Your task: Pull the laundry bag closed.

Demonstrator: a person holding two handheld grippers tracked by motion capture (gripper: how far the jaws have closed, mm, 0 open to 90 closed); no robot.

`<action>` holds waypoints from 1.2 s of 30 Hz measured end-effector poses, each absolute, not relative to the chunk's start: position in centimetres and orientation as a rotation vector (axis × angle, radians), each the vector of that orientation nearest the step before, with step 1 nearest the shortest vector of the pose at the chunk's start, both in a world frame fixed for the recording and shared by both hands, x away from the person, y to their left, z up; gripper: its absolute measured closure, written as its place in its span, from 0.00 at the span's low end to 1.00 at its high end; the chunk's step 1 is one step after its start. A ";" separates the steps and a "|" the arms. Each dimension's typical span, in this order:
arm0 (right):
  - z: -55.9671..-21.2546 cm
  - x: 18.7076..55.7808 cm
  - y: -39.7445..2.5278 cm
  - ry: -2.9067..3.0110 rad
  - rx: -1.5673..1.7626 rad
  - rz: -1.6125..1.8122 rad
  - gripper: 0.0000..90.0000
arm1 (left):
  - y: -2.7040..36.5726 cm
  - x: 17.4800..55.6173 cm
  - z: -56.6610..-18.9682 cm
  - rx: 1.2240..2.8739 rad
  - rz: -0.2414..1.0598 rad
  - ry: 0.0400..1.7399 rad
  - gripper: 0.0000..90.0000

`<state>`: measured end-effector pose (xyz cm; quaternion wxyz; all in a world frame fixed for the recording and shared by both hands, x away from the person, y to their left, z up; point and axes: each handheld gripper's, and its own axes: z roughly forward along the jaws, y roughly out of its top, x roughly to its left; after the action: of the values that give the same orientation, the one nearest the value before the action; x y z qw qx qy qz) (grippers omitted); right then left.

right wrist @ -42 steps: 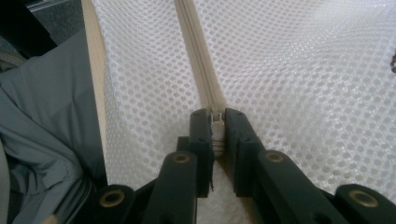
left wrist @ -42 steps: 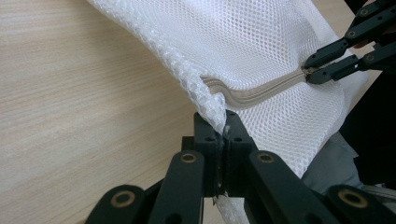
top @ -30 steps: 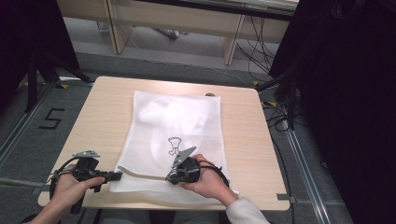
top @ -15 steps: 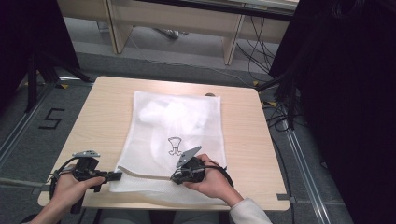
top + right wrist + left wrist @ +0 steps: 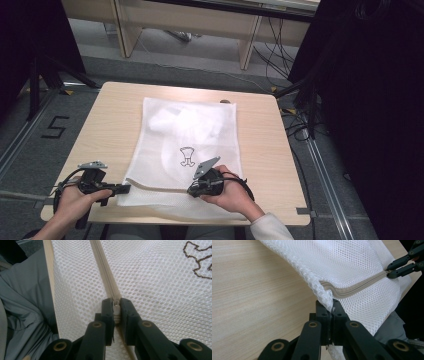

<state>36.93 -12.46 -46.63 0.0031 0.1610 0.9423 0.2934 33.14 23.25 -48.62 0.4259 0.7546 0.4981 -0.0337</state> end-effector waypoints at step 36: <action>-46.4 36.9 -15.4 2.951 0.547 0.912 0.92 | 23.3 33.1 -48.6 1.887 -0.081 1.250 0.96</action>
<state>36.90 -15.43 -46.36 0.0022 0.1744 0.9408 0.2908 33.12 23.34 -48.64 0.4244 0.7544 0.4997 -0.0325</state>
